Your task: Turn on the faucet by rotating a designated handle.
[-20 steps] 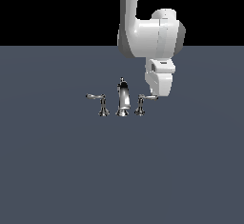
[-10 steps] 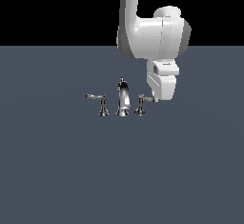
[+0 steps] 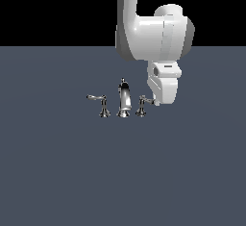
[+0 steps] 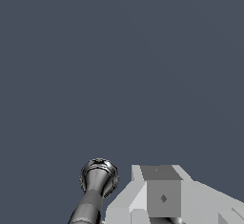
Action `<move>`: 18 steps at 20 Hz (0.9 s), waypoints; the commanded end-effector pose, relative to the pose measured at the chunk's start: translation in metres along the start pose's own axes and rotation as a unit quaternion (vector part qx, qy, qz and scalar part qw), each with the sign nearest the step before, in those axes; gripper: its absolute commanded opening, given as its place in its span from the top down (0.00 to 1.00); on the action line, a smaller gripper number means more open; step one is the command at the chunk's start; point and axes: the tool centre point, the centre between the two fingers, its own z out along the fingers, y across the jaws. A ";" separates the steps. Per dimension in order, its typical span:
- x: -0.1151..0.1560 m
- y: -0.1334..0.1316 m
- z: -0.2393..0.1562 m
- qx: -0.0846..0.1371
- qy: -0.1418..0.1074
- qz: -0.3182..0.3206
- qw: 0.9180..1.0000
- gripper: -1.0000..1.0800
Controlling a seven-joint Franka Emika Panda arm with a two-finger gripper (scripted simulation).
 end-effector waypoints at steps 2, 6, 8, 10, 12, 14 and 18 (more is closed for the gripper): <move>-0.022 0.005 -0.001 -0.001 -0.002 -0.007 1.000 1.00; -0.038 0.013 -0.001 -0.001 -0.003 -0.008 1.000 1.00; -0.042 0.015 -0.001 -0.002 -0.003 -0.008 1.000 1.00; -0.026 0.014 0.000 -0.001 0.001 0.006 1.000 1.00; -0.041 0.010 -0.001 -0.001 0.000 0.003 1.000 1.00; -0.056 0.006 -0.001 -0.001 -0.001 0.000 1.000 1.00; -0.085 -0.001 -0.001 -0.002 -0.002 -0.007 1.000 1.00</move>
